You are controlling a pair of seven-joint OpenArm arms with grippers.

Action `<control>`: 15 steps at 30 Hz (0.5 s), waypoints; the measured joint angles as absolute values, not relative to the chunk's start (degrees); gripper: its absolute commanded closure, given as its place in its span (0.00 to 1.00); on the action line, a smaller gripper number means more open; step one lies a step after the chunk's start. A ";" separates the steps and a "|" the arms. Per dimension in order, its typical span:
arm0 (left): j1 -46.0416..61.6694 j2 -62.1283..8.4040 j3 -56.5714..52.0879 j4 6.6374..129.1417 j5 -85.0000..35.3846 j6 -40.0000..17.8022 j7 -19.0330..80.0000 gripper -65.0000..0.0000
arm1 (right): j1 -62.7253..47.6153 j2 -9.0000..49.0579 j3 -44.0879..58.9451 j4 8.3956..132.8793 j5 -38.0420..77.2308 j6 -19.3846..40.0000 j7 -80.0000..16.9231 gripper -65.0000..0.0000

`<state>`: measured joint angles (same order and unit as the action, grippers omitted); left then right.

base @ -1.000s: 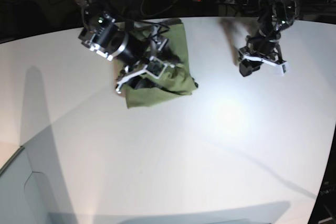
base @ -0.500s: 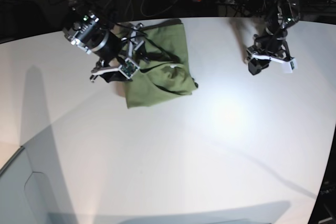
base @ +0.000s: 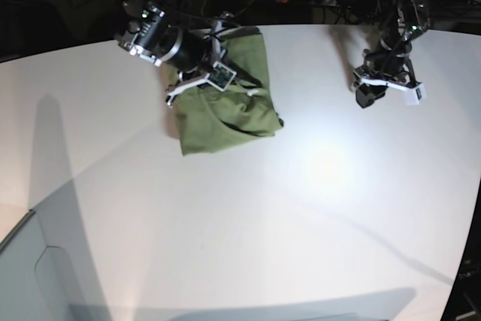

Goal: Fold the T-shirt properly

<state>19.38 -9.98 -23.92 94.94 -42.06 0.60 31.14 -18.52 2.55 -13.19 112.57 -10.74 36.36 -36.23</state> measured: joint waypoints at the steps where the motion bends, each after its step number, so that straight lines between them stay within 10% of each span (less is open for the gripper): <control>1: 19.38 -9.96 -23.92 94.94 -42.06 0.60 31.09 0.65 | -18.81 2.57 -13.96 112.57 -10.87 36.38 -36.29 1.00; 15: 19.33 -10.04 -23.92 94.94 -42.02 0.60 31.11 0.65 | -18.70 2.68 -24.67 110.32 -10.72 36.34 -36.01 0.99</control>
